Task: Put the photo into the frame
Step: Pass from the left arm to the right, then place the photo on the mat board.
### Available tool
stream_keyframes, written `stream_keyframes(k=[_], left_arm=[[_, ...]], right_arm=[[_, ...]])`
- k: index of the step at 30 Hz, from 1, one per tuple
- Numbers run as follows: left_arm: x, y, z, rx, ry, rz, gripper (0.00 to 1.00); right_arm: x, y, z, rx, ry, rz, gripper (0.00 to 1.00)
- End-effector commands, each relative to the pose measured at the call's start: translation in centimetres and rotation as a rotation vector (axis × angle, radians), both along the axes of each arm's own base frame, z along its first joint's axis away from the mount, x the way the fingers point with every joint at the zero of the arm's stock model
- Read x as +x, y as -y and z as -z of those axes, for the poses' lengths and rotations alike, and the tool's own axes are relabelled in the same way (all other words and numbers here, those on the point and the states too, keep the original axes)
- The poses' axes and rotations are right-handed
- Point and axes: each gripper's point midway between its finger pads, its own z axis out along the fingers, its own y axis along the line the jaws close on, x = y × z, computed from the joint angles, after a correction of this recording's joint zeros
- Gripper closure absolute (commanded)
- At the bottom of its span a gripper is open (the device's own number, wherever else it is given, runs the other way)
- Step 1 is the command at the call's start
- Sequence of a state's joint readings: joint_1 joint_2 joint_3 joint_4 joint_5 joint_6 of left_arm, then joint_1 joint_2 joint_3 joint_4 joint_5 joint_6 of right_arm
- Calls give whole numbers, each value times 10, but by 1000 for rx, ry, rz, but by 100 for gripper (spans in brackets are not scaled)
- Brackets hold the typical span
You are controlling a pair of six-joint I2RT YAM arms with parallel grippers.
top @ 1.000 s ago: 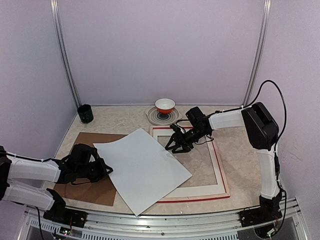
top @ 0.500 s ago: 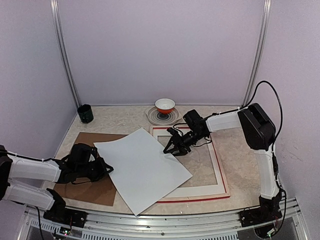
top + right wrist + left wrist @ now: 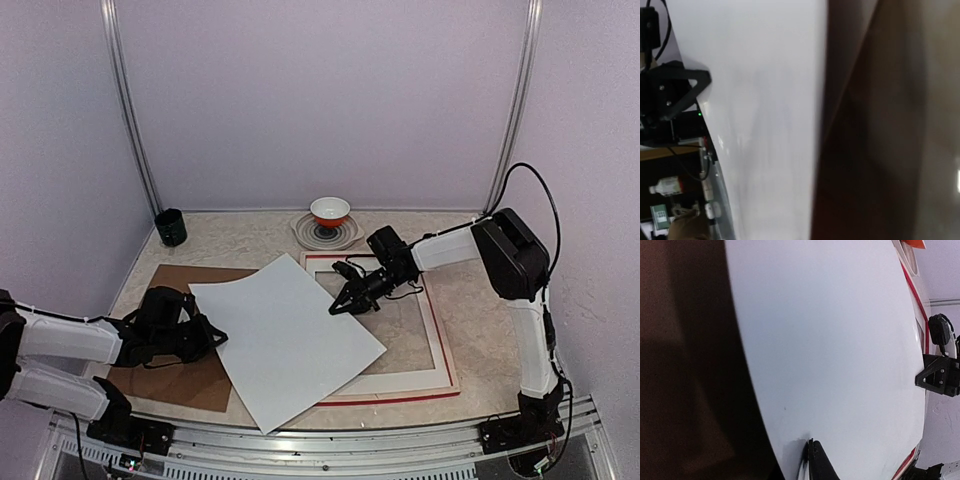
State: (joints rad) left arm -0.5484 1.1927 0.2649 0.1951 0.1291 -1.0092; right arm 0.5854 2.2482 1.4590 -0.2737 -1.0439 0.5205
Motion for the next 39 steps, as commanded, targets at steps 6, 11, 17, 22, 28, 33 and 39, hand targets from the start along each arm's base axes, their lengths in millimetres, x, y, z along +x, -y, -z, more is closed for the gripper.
stream_keyframes(k=[6,11,17,22,28,33,39], left_arm=[[3,3,-5,-24,20,12,69],[5,3,-12,-31,41,6,56],[9,4,-18,-32,55,9,52],[11,5,-19,-40,58,11,52],[10,5,-17,-37,54,11,51],[10,5,-18,-37,56,9,51],[12,6,-18,-41,58,5,50]], right_arm=[[-8,11,-18,27,26,37,100],[-13,36,-27,-10,71,119,100],[-16,75,-35,-59,120,247,100],[-10,115,-36,-122,153,373,100],[-14,152,-29,-200,168,451,100],[-15,176,-32,-253,200,508,100],[-15,199,-34,-317,241,556,100]])
